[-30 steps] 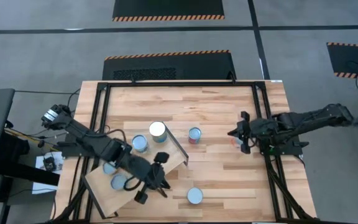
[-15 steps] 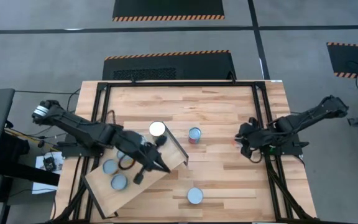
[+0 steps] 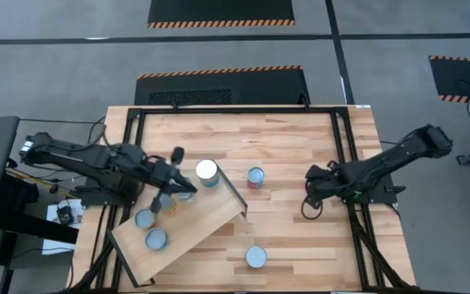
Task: Pick and place cans onto a shelf
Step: Put the canned meatballs on the shelf
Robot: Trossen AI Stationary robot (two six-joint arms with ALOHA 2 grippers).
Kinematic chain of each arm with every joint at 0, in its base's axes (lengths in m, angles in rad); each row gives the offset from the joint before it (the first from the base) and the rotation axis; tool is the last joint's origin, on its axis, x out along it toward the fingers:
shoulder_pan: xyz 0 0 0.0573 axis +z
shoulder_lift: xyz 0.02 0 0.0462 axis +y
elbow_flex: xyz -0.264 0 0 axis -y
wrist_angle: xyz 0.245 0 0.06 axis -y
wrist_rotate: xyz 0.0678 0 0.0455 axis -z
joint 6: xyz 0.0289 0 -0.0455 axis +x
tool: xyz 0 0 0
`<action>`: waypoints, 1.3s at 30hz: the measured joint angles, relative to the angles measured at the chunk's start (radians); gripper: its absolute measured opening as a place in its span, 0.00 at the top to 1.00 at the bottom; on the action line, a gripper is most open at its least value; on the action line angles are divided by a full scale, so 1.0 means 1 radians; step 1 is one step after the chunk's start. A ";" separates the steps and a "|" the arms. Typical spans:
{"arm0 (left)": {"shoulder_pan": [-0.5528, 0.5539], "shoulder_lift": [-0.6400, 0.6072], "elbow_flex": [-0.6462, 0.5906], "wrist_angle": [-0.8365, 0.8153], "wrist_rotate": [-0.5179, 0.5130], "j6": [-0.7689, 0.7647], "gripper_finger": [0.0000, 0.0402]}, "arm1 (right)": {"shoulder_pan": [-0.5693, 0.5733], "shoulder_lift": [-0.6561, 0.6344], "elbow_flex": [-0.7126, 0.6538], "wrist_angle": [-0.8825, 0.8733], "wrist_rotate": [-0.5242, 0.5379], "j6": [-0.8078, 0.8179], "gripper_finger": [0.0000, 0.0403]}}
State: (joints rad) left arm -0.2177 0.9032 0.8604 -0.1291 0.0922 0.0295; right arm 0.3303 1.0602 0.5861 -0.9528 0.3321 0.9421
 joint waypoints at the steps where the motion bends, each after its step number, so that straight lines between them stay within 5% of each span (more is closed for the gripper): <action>1: 0.002 -0.026 -0.009 -0.006 -0.012 0.000 1.00 | -0.008 0.022 0.000 -0.001 -0.001 -0.002 0.53; 8: 0.006 -0.215 -0.123 -0.019 -0.058 -0.014 1.00 | -0.060 0.137 0.006 0.018 -0.001 -0.080 0.64; 19: 0.006 -0.439 -0.309 -0.009 -0.134 -0.052 1.00 | -0.085 0.166 0.149 -0.022 -0.035 -0.265 0.98; 31: 0.005 -0.508 -0.359 -0.039 -0.161 -0.068 1.00 | -0.020 0.166 0.558 -0.159 -0.046 -0.439 0.96; 39: 0.005 -0.506 -0.359 -0.045 -0.187 -0.055 1.00 | 0.011 0.249 0.813 0.024 -0.021 -0.760 0.95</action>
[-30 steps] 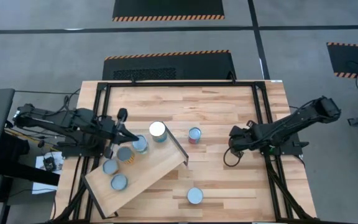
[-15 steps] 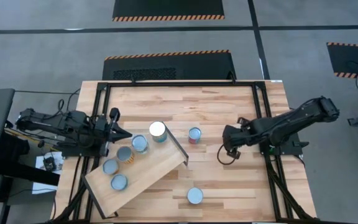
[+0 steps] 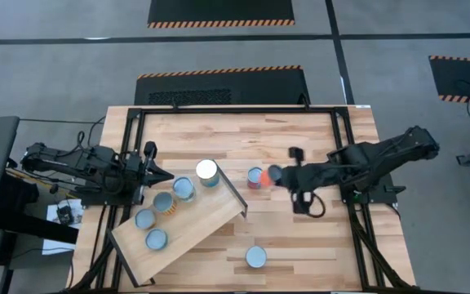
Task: Pick and place cans onto a shelf
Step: Put the canned meatballs on the shelf
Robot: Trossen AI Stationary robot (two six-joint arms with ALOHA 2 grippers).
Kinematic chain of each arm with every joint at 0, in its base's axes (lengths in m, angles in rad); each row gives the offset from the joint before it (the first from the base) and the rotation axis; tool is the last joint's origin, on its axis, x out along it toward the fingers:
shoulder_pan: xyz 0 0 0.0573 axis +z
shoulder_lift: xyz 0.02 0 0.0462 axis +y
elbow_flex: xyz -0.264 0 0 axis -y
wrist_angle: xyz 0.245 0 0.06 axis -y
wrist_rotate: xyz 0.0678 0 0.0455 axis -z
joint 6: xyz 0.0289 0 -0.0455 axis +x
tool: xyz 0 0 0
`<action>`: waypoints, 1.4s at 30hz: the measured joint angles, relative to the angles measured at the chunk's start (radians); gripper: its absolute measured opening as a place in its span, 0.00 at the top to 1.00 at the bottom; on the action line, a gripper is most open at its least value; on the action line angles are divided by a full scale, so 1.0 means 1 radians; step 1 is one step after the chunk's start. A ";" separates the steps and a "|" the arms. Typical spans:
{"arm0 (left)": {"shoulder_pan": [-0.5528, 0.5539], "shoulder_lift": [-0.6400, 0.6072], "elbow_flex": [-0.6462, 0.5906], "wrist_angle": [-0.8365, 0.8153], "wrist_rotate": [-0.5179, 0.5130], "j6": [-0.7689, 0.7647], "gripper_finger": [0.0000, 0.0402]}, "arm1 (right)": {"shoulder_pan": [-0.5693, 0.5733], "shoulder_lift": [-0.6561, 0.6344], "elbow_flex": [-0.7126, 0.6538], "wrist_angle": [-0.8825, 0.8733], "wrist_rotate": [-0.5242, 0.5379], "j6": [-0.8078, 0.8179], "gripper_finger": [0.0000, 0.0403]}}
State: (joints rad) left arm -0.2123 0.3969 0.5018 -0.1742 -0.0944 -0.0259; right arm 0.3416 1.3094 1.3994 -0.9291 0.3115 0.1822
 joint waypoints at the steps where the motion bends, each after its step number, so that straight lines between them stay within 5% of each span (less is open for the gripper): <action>1: 0.000 0.000 0.000 -0.001 0.000 0.001 1.00 | 0.000 0.028 0.027 0.033 -0.004 -0.051 0.95; 8: 0.000 0.000 0.000 -0.002 -0.004 0.003 1.00 | 0.000 0.263 0.216 0.122 -0.108 -0.362 0.96; 17: 0.000 0.000 0.000 -0.005 -0.005 0.004 1.00 | -0.003 0.497 0.367 0.121 -0.150 -0.555 0.96; 31: 0.000 0.000 0.000 -0.019 -0.005 0.004 1.00 | -0.052 0.601 0.450 0.128 -0.156 -0.662 0.94; 42: 0.000 0.000 0.000 -0.027 -0.004 0.004 1.00 | -0.082 0.626 0.447 0.124 -0.160 -0.655 0.83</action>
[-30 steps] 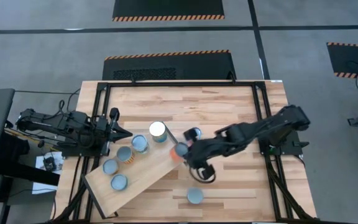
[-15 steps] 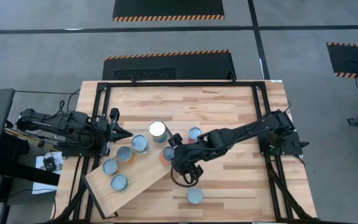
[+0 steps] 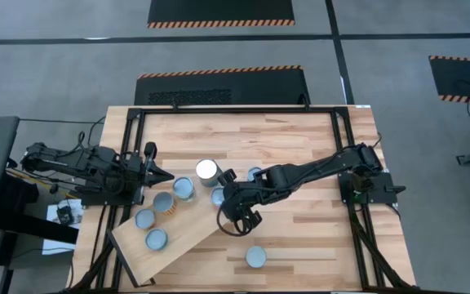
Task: Pick and place cans onto a shelf
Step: Put the canned meatballs on the shelf
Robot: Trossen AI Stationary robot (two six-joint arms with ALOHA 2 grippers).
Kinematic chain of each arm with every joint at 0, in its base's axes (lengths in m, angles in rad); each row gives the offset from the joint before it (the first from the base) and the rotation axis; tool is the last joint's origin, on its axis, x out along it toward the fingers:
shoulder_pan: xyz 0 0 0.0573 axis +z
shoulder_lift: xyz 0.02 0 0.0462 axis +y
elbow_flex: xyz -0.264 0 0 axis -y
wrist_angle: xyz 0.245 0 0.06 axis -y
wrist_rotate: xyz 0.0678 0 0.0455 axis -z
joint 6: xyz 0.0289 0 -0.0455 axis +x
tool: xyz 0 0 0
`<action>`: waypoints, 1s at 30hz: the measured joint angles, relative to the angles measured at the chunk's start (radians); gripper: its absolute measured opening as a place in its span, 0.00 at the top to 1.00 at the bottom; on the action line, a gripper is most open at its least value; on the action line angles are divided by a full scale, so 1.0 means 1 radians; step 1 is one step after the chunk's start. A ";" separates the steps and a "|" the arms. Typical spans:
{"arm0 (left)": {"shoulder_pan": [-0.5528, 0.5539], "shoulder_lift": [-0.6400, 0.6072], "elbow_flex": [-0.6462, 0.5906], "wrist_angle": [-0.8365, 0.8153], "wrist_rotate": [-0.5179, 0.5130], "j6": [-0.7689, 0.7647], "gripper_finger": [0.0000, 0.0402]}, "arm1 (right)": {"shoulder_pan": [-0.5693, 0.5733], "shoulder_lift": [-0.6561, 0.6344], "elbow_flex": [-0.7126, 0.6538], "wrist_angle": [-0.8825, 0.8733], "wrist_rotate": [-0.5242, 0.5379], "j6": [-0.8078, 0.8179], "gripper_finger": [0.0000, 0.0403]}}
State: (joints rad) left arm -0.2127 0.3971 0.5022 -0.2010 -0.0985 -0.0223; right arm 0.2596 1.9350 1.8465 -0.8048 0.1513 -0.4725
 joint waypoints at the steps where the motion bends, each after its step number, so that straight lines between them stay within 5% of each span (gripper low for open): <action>1: 0.000 0.000 0.000 -0.002 0.000 0.000 1.00 | 0.000 0.001 0.000 0.005 0.000 0.000 0.82; 12: 0.000 0.000 0.001 -0.011 -0.001 0.000 1.00 | 0.039 -0.083 0.000 -0.036 0.004 -0.030 0.65; 18: 0.000 0.010 0.064 -0.098 -0.069 0.000 1.00 | 0.048 -0.250 -0.055 -0.166 0.004 0.064 0.82; 21: 0.000 0.033 0.114 -0.131 -0.074 0.010 1.00 | 0.039 -0.380 -0.209 -0.080 0.004 0.101 0.96; 30: -0.001 0.275 0.306 -0.276 -0.074 0.037 1.00 | -0.002 -0.801 -0.907 0.578 0.008 0.204 0.98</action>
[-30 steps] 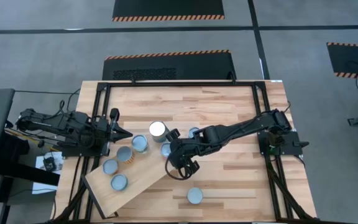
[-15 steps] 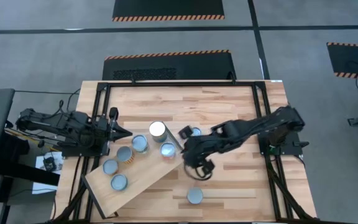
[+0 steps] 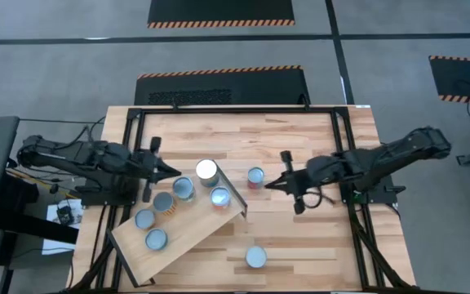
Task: Pick and place cans onto a shelf
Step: Put the canned meatballs on the shelf
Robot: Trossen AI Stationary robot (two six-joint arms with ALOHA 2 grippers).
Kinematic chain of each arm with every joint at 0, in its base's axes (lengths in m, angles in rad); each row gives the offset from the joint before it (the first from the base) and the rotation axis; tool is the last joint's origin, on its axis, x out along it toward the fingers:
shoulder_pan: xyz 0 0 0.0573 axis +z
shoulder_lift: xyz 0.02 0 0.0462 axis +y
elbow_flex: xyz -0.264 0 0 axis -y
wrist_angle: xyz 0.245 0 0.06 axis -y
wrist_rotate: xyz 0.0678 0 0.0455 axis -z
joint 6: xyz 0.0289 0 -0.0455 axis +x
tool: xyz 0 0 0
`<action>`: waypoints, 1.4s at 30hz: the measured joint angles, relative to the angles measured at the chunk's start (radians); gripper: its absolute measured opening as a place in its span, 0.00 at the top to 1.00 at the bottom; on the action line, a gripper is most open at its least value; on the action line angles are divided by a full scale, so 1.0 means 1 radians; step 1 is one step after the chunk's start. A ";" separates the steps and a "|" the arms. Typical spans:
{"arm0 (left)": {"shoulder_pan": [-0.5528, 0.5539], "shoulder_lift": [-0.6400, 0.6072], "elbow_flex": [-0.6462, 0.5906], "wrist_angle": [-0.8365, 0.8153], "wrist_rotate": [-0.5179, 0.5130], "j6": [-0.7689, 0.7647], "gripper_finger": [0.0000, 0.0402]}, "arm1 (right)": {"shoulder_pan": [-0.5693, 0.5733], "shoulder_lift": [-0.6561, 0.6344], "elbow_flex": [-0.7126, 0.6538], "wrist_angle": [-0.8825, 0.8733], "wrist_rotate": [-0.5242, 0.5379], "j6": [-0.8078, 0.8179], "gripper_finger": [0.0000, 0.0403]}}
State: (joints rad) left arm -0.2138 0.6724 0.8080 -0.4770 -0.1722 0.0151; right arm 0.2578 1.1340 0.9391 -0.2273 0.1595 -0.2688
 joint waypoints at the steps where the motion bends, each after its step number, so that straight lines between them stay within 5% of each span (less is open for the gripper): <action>1: 0.000 0.039 0.034 -0.029 0.000 0.000 1.00 | -0.006 -0.035 -0.063 0.068 0.001 0.014 0.99; 9: -0.051 0.324 0.370 -0.269 -0.033 0.007 1.00 | -0.017 -0.188 -0.434 0.507 0.079 0.059 0.97; 23: -0.125 0.689 0.803 -0.557 -0.088 -0.087 1.00 | -0.134 -0.190 -0.854 1.049 0.074 0.278 0.97; 42: -0.187 1.082 1.108 -0.720 -0.086 -0.214 0.98 | -0.203 -0.190 -0.931 1.142 0.073 0.298 0.97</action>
State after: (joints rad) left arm -0.4006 1.7540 1.9160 -1.1969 -0.2578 -0.1992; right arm 0.0551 0.9440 0.0086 0.9151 0.2329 0.0291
